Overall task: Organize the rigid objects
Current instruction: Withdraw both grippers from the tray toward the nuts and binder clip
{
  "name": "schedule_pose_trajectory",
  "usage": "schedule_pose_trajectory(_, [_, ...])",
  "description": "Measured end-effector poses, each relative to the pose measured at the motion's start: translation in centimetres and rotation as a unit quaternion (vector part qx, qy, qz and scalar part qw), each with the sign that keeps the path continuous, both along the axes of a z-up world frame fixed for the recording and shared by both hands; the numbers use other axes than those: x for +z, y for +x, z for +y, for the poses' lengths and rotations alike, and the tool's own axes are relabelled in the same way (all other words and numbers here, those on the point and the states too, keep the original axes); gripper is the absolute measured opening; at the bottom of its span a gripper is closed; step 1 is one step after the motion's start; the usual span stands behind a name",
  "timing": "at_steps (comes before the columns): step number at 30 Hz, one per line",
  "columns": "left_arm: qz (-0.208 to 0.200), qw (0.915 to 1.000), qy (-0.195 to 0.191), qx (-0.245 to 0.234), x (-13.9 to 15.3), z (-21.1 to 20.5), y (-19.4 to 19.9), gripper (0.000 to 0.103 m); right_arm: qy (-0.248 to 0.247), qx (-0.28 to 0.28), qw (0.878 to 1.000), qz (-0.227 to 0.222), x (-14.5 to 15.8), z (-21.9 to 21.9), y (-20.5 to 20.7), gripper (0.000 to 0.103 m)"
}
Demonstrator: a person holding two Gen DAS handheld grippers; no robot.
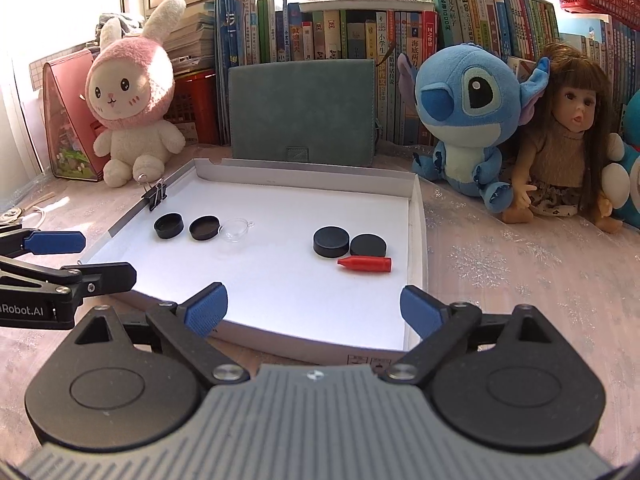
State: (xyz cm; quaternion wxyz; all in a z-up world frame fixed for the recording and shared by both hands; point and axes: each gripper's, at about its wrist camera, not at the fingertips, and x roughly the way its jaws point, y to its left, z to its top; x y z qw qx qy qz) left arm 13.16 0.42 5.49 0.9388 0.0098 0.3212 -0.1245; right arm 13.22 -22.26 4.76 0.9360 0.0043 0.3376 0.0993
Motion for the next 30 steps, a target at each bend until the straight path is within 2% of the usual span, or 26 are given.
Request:
schedule_pose_trajectory(12, [-0.011,0.9999,0.003,-0.005,-1.7,0.9,-5.3,0.086,0.011,0.016,1.000,-0.018,-1.0,0.1,-5.3,0.101])
schedule_pose_trajectory(21, [-0.012,0.9998,-0.004,0.013,-2.7,2.4,-8.7,0.086,0.016,0.013,1.000,-0.022,-1.9,-0.4,-8.7,0.102])
schedule_pose_trajectory(27, [-0.017,0.9996,-0.001,0.022,-3.4,3.3,-10.9,0.086,0.005,0.004,0.999,-0.042,-2.2,-0.6,-11.4,0.103])
schedule_pose_trajectory(30, [-0.011,0.9996,0.000,0.027,-3.8,3.6,-11.6,0.080,-0.001,0.003,0.999,-0.047,-2.4,-0.4,-12.5,0.103])
